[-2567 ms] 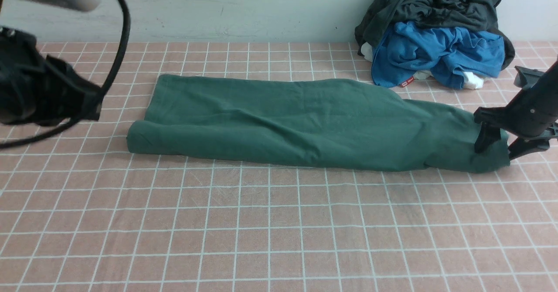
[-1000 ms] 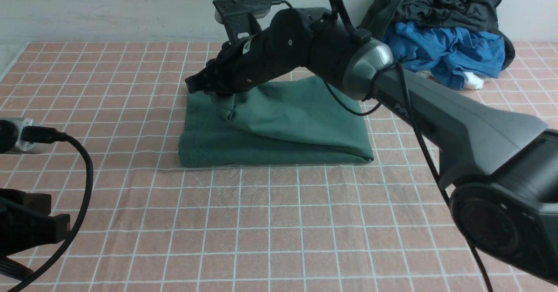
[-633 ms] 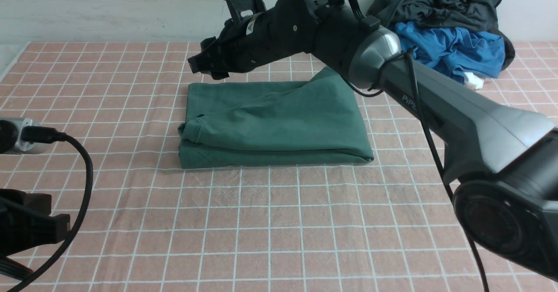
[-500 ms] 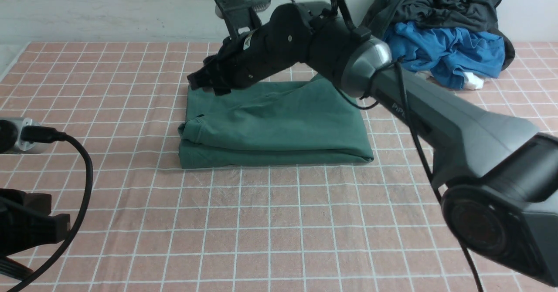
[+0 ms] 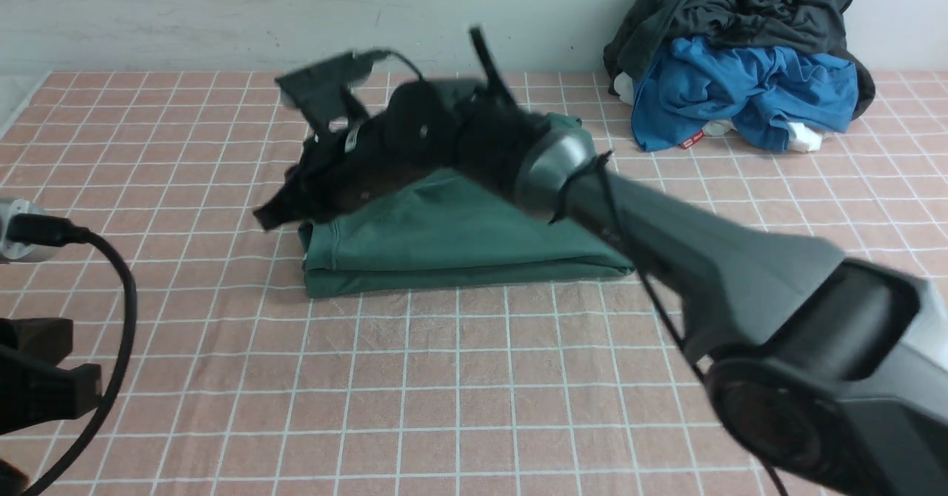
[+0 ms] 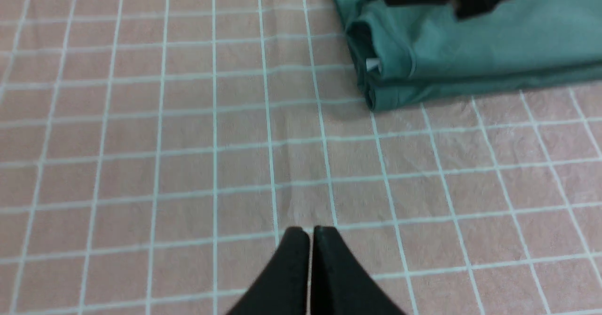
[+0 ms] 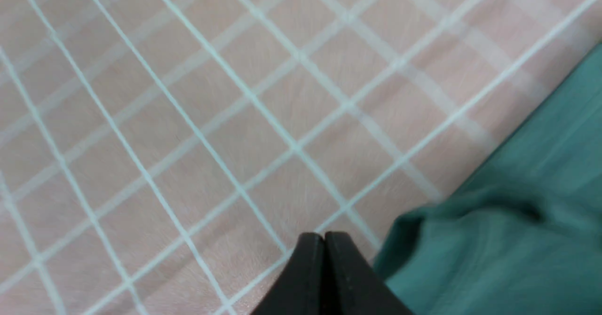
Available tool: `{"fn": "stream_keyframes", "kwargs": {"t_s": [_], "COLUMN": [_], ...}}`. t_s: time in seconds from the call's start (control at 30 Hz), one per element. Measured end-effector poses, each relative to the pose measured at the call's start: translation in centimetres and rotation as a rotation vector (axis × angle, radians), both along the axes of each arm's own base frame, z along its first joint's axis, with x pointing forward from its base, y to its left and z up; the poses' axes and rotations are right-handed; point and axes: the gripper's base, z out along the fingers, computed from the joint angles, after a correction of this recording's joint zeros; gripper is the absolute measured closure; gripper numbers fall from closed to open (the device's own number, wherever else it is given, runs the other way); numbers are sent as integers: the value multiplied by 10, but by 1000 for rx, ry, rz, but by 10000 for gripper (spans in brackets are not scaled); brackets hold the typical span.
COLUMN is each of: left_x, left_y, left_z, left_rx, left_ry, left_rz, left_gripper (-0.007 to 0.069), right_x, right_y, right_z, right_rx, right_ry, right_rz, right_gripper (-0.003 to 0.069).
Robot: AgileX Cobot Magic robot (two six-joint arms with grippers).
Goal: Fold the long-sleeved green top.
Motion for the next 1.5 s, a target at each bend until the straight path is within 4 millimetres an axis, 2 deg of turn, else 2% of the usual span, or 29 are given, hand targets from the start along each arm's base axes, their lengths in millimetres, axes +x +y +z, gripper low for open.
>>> {"fn": "stream_keyframes", "kwargs": {"t_s": [0.07,0.1,0.17,0.23,0.27,0.3,0.33,0.37,0.4,0.47,0.53,0.6,0.7,0.73,0.77,0.83,0.9,0.97,1.0,1.03,1.1,1.23,1.33,1.5], "left_x": [-13,-26,-42,-54,-58,-63,-66,-68,-68,-72,-75,-77,-78,-78,-78,-78,-78,-78,-78,-78,-78,-78,-78,-78], "left_y": [1,2,3,4,4,4,4,4,4,4,4,4,4,4,4,4,4,4,4,4,4,4,4,4], "left_z": [10,16,16,8,2,-8,-16,-23,-25,-40,-47,-47,-46,-46,-46,-46,-46,-46,-46,-46,-47,-47,-47,-47], "left_rx": [35,70,143,205,227,249,261,266,266,259,250,247,245,245,245,245,245,245,245,245,244,241,242,243], "left_ry": [-102,-199,-313,-393,-412,-436,-447,-461,-457,-479,-508,-529,-543,-542,-541,-541,-541,-541,-541,-541,-540,-542,-537,-537], "left_rz": [-19,-34,-58,-73,-80,-87,-92,-93,-94,-92,-84,-80,-77,-77,-77,-77,-77,-77,-77,-77,-77,-76,-78,-78], "left_gripper": [627,627,627,627,627,627,627,627,627,627,627,627,627,627,627,627,627,627,627,627,627,627,627,627], "right_x": [-2,-6,-17,-28,-37,-47,-57,-65,-71,-97,-137,-162,-227,-236,-261,-289,-321,-339,-344,-356,-371,-376,-376,-384], "right_y": [-27,-52,-97,-144,-161,-189,-209,-224,-228,-261,-285,-296,-318,-321,-330,-339,-349,-355,-356,-360,-364,-363,-354,-344], "right_z": [47,81,133,167,182,192,198,202,203,205,204,190,163,164,136,111,73,50,49,34,22,7,-15,-31], "right_rx": [14,15,26,23,23,0,-18,-36,-40,-63,-63,-55,67,87,133,195,234,255,268,294,342,375,377,381], "right_ry": [-42,-65,-116,-153,-179,-191,-212,-232,-236,-325,-472,-554,-805,-831,-875,-913,-910,-888,-897,-875,-876,-759,-482,-229], "right_rz": [-18,-37,-88,-160,-185,-237,-275,-307,-315,-403,-463,-485,-532,-537,-552,-570,-582,-587,-590,-593,-595,-587,-545,-470], "right_gripper": [672,672,672,672,672,672,672,672,672,672,672,672,672,672,672,672,672,672,672,672,672,672,672,672]}}
